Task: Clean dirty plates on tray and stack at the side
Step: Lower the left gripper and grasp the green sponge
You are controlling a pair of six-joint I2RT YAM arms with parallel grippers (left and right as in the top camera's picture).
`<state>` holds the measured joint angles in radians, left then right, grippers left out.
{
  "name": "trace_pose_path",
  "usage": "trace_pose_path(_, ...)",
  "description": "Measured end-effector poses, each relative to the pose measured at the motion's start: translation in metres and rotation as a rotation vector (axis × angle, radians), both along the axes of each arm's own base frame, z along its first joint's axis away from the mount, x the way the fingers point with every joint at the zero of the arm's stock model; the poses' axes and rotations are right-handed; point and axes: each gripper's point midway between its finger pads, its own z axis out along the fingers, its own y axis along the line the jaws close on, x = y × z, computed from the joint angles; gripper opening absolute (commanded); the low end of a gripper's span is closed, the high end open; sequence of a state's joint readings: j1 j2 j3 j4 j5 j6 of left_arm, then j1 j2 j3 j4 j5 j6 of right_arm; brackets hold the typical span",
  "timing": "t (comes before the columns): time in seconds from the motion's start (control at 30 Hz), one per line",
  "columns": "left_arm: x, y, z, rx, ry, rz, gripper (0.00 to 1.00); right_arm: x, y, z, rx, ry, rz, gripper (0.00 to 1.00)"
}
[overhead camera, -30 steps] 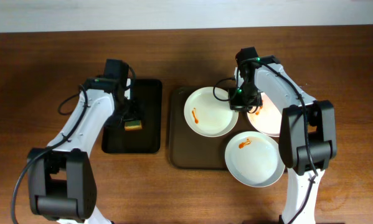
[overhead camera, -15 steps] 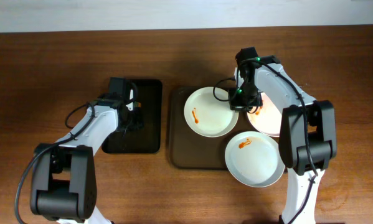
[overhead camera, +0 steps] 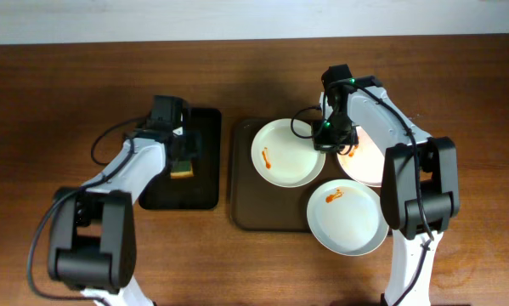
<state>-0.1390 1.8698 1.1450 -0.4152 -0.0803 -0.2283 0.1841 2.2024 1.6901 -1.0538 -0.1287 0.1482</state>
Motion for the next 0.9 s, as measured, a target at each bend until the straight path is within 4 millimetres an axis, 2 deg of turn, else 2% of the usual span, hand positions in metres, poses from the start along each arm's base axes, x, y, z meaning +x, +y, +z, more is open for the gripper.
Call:
trace_pose_path(0.03,0.001,-0.001,-0.011,0.002,0.015,0.000,0.00,0.000,0.000,0.000,0.000,0.000,0.001,0.04)
trace_pose_path(0.07,0.001,0.000,-0.016,0.004,0.023,0.000,0.14,0.000,0.000,0.000,0.000,-0.001,0.002,0.04)
trace_pose_path(0.1,0.002,0.000,-0.018,0.005,0.018,0.001,0.70,0.000,0.000,0.000,0.000,-0.001,0.002,0.04)
trace_pose_path(0.13,0.005,0.000,-0.017,0.006,0.008,0.003,0.95,0.000,0.000,0.000,0.000,-0.001,0.002,0.04)
trace_pose_path(0.17,0.006,0.000,-0.017,0.008,0.003,-0.001,0.98,0.000,0.000,0.000,0.000,-0.001,0.002,0.04)
trace_pose_path(0.23,0.004,0.000,-0.017,0.008,0.012,0.001,0.87,0.000,0.000,0.000,0.000,-0.001,0.002,0.04)
trace_pose_path(0.27,-0.002,0.001,-0.019,0.011,0.040,0.002,0.72,0.000,0.000,0.000,0.000,-0.001,0.003,0.04)
trace_pose_path(0.3,-0.008,0.002,-0.021,0.016,0.068,0.003,0.44,0.000,0.000,0.000,0.001,-0.001,0.003,0.04)
trace_pose_path(0.33,-0.012,0.003,-0.022,0.019,0.089,0.001,0.27,0.000,0.000,0.000,0.000,-0.001,0.002,0.04)
trace_pose_path(0.4,-0.014,0.003,-0.023,0.020,0.099,0.002,0.00,0.000,0.000,0.000,0.000,-0.001,0.003,0.04)
trace_pose_path(0.53,-0.017,0.003,-0.016,0.024,0.133,0.001,0.00,0.000,0.000,0.000,0.000,-0.001,0.002,0.04)
trace_pose_path(0.57,-0.015,0.003,-0.006,0.025,0.141,0.001,0.07,0.000,0.000,0.000,0.000,-0.001,0.002,0.04)
trace_pose_path(0.6,-0.013,0.002,0.003,0.025,0.142,0.001,0.09,0.000,0.000,0.000,0.000,-0.001,0.002,0.04)
trace_pose_path(0.67,-0.015,0.003,0.030,0.022,0.131,0.002,0.01,0.000,0.000,0.000,0.001,-0.001,0.003,0.04)
trace_pose_path(0.7,-0.023,0.001,0.037,0.010,0.151,-0.005,0.03,0.000,0.000,0.000,0.000,-0.001,0.003,0.04)
trace_pose_path(0.77,-0.035,-0.005,0.033,-0.026,0.194,-0.019,0.29,0.000,0.000,0.000,0.000,-0.001,0.002,0.04)
trace_pose_path(0.8,-0.039,-0.007,0.026,-0.035,0.198,-0.024,0.61,0.000,0.000,0.000,0.000,-0.001,0.003,0.04)
trace_pose_path(0.87,-0.053,-0.008,0.012,-0.041,0.239,-0.028,0.93,0.000,0.000,0.000,0.000,-0.001,0.003,0.05)
trace_pose_path(0.9,-0.056,-0.008,0.009,-0.043,0.248,-0.030,0.98,0.000,0.000,0.000,0.000,-0.001,0.003,0.05)
